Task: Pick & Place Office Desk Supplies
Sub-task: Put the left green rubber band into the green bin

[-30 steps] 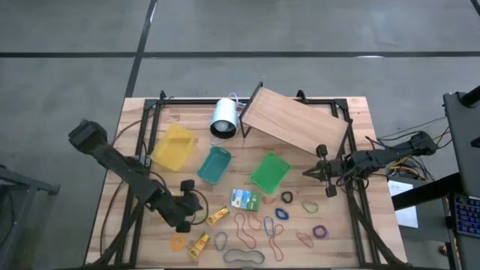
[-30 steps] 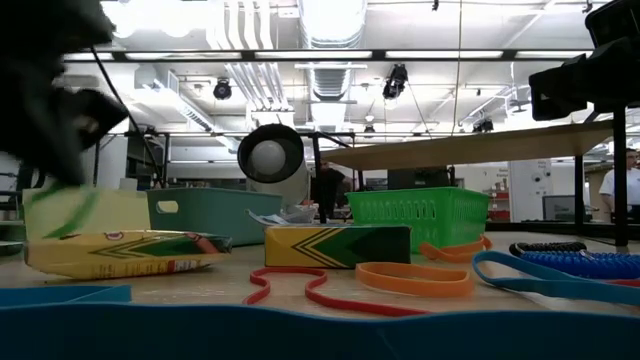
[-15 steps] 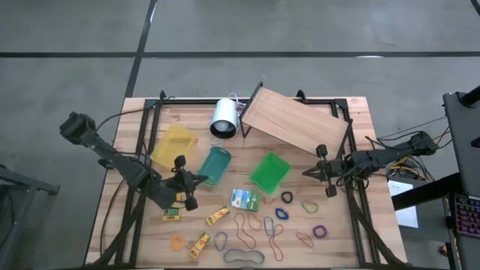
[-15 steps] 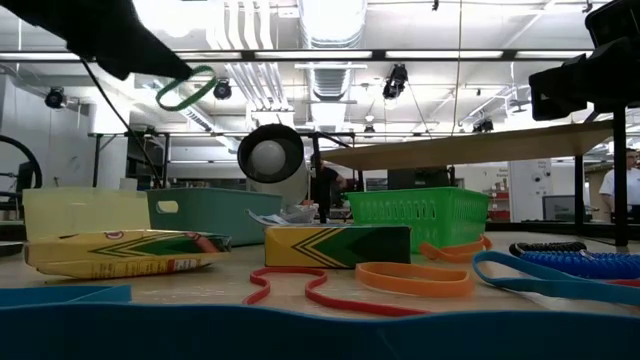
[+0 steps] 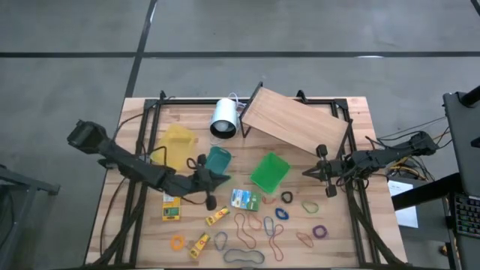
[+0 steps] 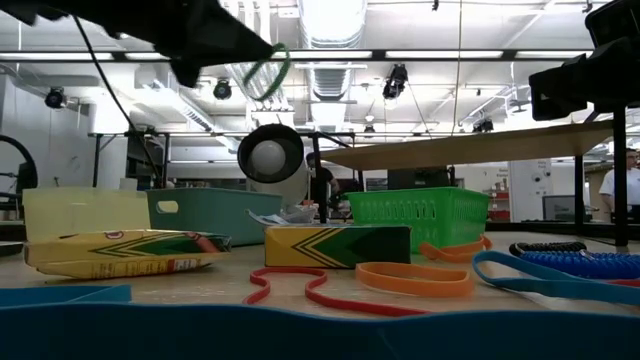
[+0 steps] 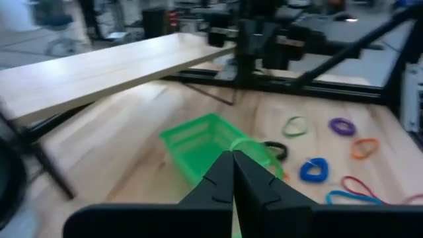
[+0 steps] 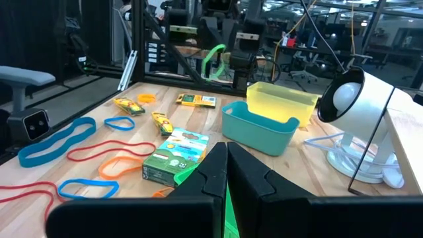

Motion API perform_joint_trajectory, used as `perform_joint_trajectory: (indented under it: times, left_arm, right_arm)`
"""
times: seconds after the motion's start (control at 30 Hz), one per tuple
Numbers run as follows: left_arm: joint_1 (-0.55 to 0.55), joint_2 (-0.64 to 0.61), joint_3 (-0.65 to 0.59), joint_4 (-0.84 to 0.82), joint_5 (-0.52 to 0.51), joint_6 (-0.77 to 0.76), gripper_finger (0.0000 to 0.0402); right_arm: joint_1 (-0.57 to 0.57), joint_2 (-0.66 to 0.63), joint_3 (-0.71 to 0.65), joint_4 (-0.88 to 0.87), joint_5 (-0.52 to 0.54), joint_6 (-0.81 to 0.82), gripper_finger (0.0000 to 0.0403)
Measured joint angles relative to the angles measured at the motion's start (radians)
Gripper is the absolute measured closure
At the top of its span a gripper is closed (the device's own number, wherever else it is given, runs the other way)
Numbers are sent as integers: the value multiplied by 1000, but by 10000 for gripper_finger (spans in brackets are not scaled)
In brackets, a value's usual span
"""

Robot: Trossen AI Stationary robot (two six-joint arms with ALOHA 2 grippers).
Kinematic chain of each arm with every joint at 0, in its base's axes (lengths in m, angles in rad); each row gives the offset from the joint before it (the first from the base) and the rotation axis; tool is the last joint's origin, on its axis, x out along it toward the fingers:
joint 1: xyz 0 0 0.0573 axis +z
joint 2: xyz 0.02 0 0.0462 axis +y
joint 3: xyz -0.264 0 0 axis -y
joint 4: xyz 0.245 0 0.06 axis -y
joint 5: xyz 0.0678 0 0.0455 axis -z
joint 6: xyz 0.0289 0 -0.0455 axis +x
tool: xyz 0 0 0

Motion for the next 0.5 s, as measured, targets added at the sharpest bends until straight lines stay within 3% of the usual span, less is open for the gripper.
perform_joint_trajectory:
  times: [0.27,0.5]
  left_arm:
    - [93,200,48,188,86,32,399]
    - [199,382,191,204,235,61,399]
  right_arm:
    - [0,0,0,0,0,0,394]
    - [0,0,0,0,0,0,394]
